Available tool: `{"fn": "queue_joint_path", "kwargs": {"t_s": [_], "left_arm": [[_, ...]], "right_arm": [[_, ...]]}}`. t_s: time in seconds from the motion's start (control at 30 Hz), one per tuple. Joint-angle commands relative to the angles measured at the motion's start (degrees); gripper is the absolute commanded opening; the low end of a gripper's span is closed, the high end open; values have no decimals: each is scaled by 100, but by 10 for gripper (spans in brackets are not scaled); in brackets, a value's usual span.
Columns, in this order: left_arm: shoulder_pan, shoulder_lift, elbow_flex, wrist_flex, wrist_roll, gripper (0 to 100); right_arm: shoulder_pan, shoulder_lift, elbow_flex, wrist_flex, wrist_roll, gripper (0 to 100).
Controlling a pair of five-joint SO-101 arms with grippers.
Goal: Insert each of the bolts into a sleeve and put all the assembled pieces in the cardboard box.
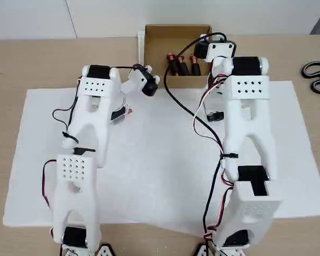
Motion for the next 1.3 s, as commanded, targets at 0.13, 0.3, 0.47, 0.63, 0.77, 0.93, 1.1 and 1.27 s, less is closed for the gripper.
{"fn": "queue_joint_path", "kwargs": {"t_s": [0.13, 0.3, 0.47, 0.63, 0.77, 0.93, 1.1, 1.27], "left_arm": [[220, -1749, 813, 132, -360, 6], [396, -2479, 1947, 132, -1609, 6], [422, -2778, 2967, 132, -2620, 6], [404, -2778, 3389, 123, -4141, 6], [404, -2769, 3477, 97, -5020, 6], [422, -2699, 3477, 88, -5064, 6], [431, -2356, 3442, 88, -5055, 6], [440, -2251, 3442, 79, -5055, 10]], "right_arm": [[31, -391, -18, 31, 44, 3], [31, -391, -18, 22, 44, 3], [31, -391, -18, 22, 44, 3], [31, -391, -18, 31, 44, 3], [31, -391, -18, 40, 44, 3], [31, -391, -18, 40, 44, 3], [31, -391, -18, 40, 44, 3], [31, -391, -9, 40, 44, 3]]}}
